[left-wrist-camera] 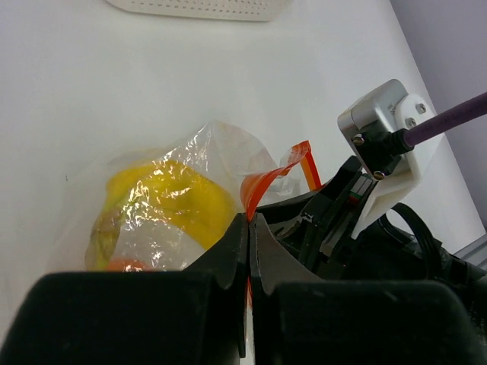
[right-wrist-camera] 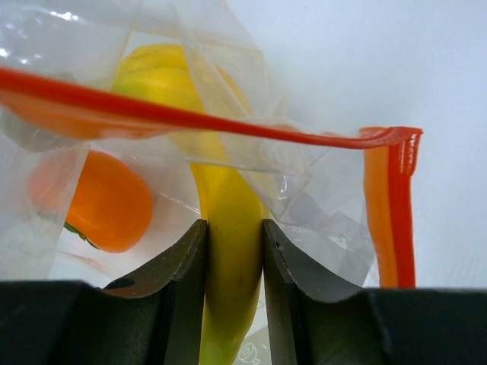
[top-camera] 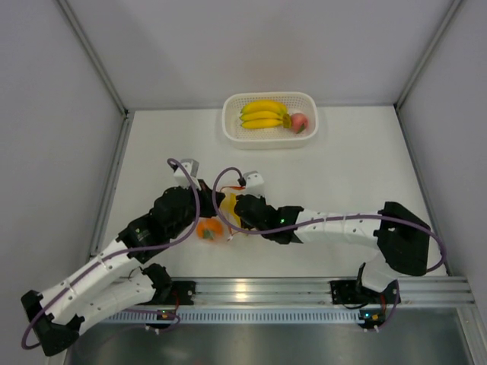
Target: Open the zip-top bag and remove the fake food
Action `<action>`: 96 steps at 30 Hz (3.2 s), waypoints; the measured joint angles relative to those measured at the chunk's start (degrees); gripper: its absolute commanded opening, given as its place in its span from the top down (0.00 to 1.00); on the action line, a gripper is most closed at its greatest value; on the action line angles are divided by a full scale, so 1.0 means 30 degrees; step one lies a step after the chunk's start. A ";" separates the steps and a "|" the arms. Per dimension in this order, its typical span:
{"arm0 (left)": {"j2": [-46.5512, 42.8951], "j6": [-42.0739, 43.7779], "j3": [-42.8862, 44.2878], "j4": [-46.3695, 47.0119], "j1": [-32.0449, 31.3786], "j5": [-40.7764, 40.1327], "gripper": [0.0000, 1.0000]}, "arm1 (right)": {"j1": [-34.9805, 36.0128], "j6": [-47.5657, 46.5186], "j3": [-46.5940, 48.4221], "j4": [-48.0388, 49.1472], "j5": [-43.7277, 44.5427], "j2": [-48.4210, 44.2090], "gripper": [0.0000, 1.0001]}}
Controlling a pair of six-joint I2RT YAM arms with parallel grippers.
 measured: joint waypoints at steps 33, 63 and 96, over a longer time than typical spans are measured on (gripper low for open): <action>0.2127 0.2433 0.1967 -0.1756 -0.0044 0.1341 1.00 | 0.1916 -1.1540 0.2244 -0.3854 0.2484 -0.1523 1.00; 0.4510 0.2630 0.4065 -0.2922 -0.0007 -0.1362 1.00 | 0.0364 -1.3580 0.3752 -0.5020 0.0845 -0.4437 1.00; 0.7147 0.2164 0.5100 -0.3351 0.0000 -0.4575 1.00 | 0.1166 -1.2036 0.3592 -0.7504 0.4175 -0.6105 1.00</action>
